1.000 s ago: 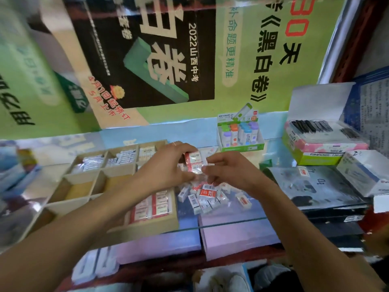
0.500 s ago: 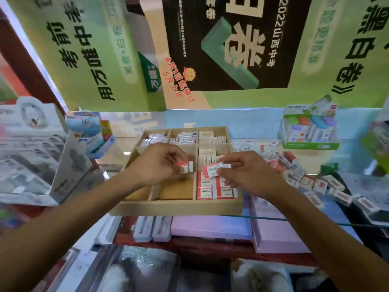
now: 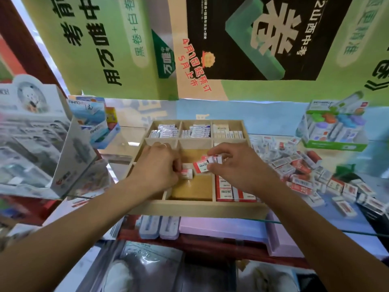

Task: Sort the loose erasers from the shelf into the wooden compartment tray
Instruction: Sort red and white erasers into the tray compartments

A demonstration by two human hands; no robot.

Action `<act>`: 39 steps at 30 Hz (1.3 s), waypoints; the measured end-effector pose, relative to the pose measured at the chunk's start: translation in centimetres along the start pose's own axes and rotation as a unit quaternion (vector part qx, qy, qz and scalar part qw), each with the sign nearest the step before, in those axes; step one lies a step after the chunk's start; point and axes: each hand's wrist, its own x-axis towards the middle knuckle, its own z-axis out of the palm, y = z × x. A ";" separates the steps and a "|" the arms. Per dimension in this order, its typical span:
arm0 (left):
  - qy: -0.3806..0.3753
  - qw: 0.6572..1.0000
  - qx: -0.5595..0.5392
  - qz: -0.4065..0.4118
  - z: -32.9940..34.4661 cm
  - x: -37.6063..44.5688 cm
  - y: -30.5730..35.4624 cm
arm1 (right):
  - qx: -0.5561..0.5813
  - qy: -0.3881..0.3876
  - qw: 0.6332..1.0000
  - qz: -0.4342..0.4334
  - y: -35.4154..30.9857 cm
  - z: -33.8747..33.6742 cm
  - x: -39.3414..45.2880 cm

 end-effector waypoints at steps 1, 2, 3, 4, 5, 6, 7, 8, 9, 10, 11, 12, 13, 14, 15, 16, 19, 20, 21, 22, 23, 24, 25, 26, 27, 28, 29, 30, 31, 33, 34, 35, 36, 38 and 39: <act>-0.003 1.000 -0.012 -0.004 0.1 0.0 -0.2 | -0.010 -0.003 1.000 -0.008 0.0 0.2 0.2; -0.003 1.000 -0.025 -0.004 0.2 0.0 -0.4 | -0.019 -0.007 1.000 -0.017 0.0 0.3 0.3; -0.004 0.999 -0.035 -0.002 0.3 0.0 -0.7 | -0.027 -0.010 0.999 -0.024 0.0 0.5 0.3; -0.001 0.999 -0.046 0.005 0.2 0.0 -0.9 | -0.032 -0.013 0.999 -0.027 0.0 0.6 0.4; 0.004 0.998 -0.065 0.015 0.2 -0.1 -1.1 | -0.033 -0.014 0.999 -0.028 0.0 0.6 0.4; 0.008 0.995 -0.100 0.025 0.0 -0.2 -1.2 | -0.029 -0.014 0.999 -0.025 0.0 0.6 0.5; 0.007 0.989 -0.147 0.031 -0.2 -0.4 -1.1 | -0.020 -0.013 1.000 -0.019 0.0 0.6 0.6; 0.003 0.980 -0.197 0.038 -0.4 -0.6 -0.9 | -0.005 -0.012 1.000 -0.012 -0.1 0.6 0.6; 0.001 0.970 -0.242 0.041 -0.5 -0.8 -0.5 | 0.012 -0.011 1.000 -0.007 -0.1 0.7 0.6; 0.003 0.960 -0.276 0.039 -0.5 -0.9 -0.1 | 0.031 -0.011 0.999 -0.004 -0.1 0.7 0.5; 0.006 0.954 -0.299 0.031 -0.4 -1.0 0.2 | 0.045 -0.011 0.999 -0.002 -0.1 0.9 0.4; 0.008 0.950 -0.313 0.021 -0.3 -0.9 0.4 | 0.054 -0.012 0.998 -0.001 -0.1 1.0 0.2; 0.004 0.948 -0.317 0.009 -0.3 -0.9 0.4 | 0.059 -0.014 0.998 0.000 -0.2 1.1 0.1; -0.006 0.950 -0.312 0.000 -0.4 -0.9 0.4 | 0.062 -0.015 0.998 0.004 -0.2 1.1 0.1; -0.018 0.955 -0.296 -0.005 -0.5 -0.9 0.2 | 0.061 -0.015 0.998 0.010 -0.1 1.1 0.1; -0.028 0.961 -0.274 -0.007 -0.6 -0.9 0.0 | 0.053 -0.011 0.998 0.016 0.0 1.0 0.2; -0.032 0.981 -0.190 -0.003 -0.8 -1.3 -0.2 | 0.008 0.008 1.000 0.019 0.2 0.4 0.4; -0.029 0.990 -0.137 0.013 -0.7 -1.4 -0.1 | 0.001 0.012 1.000 0.015 0.3 0.2 0.4; -0.025 0.996 -0.078 0.034 -0.7 -1.3 0.0 | -0.005 0.012 1.000 0.011 0.3 0.1 0.3; -0.019 0.998 -0.032 0.054 -0.5 -1.2 0.1 | -0.008 0.007 1.000 0.009 0.4 0.1 0.2; -0.013 0.998 -0.008 0.063 -0.4 -1.1 0.2 | -0.012 0.001 1.000 0.005 0.4 0.2 0.1; -0.011 0.998 -0.001 0.063 -0.5 -1.0 0.3 | -0.018 -0.004 1.000 -0.002 0.4 0.2 0.0; -0.009 0.998 -0.002 0.059 -0.5 -0.9 0.4 | -0.027 -0.008 1.000 -0.011 0.4 0.3 -0.1; -0.011 0.998 -0.002 0.054 -0.5 -0.9 0.5 | -0.037 -0.012 0.999 -0.025 0.4 0.4 -0.1; -0.014 0.999 -0.002 0.050 -0.5 -0.8 0.6 | -0.045 -0.014 0.998 -0.042 0.3 0.5 -0.2; -0.019 0.999 -0.005 0.048 -0.5 -0.7 0.5 | -0.050 -0.015 0.997 -0.058 0.3 0.7 -0.2; -0.029 0.998 -0.014 0.046 -0.5 -0.6 0.3 | -0.056 -0.013 0.996 -0.071 0.1 0.8 -0.2; -0.043 0.998 -0.029 0.045 -0.6 -0.6 0.1 | -0.058 -0.012 0.995 -0.079 0.0 1.0 -0.1; -0.058 0.996 -0.050 0.045 -0.6 -0.5 -0.2 | -0.051 -0.015 0.995 -0.082 -0.2 1.3 -0.1; -0.072 0.990 -0.114 0.035 -0.8 -0.6 -1.0 | -0.027 -0.036 0.996 -0.080 -0.7 2.0 -0.3; -0.072 0.986 -0.151 0.023 -0.9 -0.7 -1.3 | -0.025 -0.048 0.995 -0.078 -0.9 2.4 -0.3; -0.071 0.980 -0.186 0.010 -1.0 -0.9 -1.6 | -0.038 -0.056 0.995 -0.076 -1.0 2.9 -0.4; -0.072 0.974 -0.213 -0.001 -1.2 -1.1 -1.7 | -0.063 -0.056 0.993 -0.078 -1.1 3.4 -0.4; -0.072 0.969 -0.237 -0.009 -1.3 -1.3 -1.8 | -0.123 -0.046 0.988 -0.085 -1.3 4.3 -0.2; -0.070 0.968 -0.239 -0.009 -1.2 -1.3 -1.8 | -0.151 -0.040 0.984 -0.087 -1.5 4.6 -0.2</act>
